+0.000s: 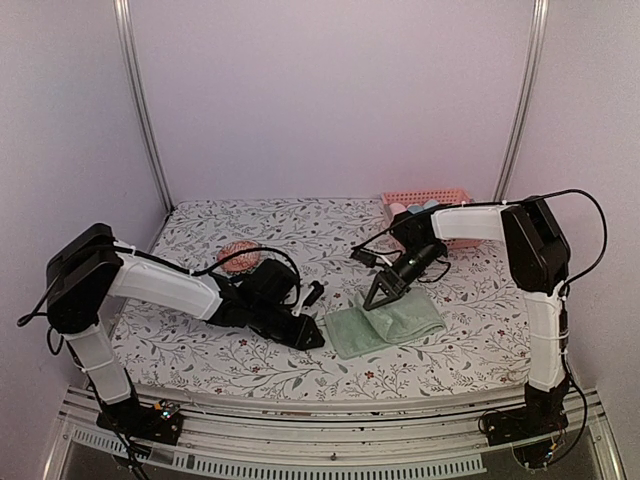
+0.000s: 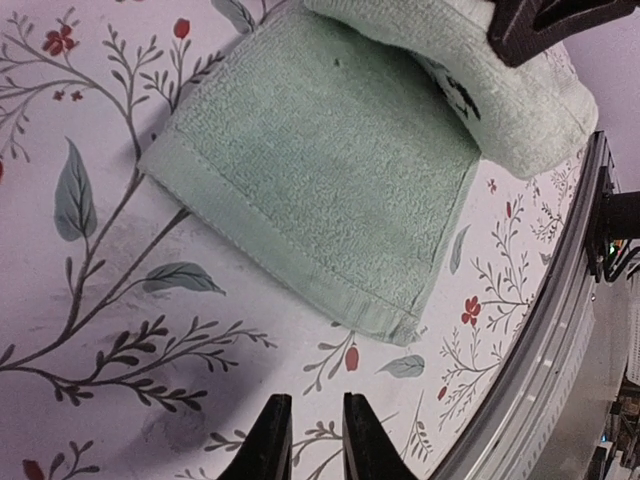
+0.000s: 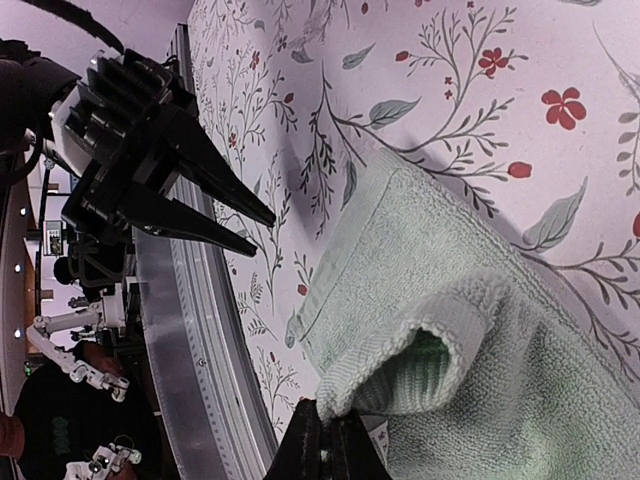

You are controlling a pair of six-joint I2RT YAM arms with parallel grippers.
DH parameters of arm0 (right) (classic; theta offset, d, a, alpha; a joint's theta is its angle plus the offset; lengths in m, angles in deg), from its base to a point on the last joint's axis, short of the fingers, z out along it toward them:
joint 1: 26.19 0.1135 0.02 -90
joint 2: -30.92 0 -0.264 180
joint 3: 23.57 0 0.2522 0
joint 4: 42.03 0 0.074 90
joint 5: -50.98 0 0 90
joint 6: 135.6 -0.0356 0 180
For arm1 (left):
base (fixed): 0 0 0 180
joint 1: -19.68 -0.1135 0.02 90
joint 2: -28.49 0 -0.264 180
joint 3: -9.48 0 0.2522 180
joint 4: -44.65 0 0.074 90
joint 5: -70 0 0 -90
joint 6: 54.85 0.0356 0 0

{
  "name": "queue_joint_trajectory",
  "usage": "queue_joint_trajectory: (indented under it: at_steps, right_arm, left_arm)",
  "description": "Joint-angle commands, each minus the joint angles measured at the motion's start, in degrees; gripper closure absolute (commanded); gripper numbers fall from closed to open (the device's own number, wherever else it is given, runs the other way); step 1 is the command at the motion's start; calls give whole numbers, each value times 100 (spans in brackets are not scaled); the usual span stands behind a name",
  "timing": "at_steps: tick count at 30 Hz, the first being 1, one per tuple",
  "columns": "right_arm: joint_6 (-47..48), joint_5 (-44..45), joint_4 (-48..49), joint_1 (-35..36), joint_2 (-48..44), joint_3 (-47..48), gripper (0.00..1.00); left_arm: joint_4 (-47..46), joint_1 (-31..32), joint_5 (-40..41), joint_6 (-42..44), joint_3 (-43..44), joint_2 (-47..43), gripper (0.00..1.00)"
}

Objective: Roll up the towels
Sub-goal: Fold the towel at the center of the board.

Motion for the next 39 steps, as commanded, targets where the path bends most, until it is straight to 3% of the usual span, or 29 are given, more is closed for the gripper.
queue_joint_trajectory:
  at_steps: [1, 25, 28, 29, 31, 39]
  right_arm:
    - [-21, -367, -105, 94, 258, 273, 95]
    - [-47, -618, -170, 465, 385, 583, 91]
    - [-58, -619, -214, 547, 420, 660, 83]
    - [-27, -633, -258, 551, 434, 691, 72]
    - [75, -585, -418, 551, 420, 801, 65]
    - [374, -23, -514, 213, -477, 741, 62]
  left_arm:
    - [-247, 76, -28, -21, 107, 191, 79]
    - [-383, 49, -145, 71, 464, 764, 81]
    - [-404, 51, -52, 54, 399, 705, 82]
    - [-431, 45, -29, 44, 357, 633, 82]
    - [-441, 41, 54, 22, 280, 528, 82]
    - [-250, 23, 436, -36, 86, 71, 77]
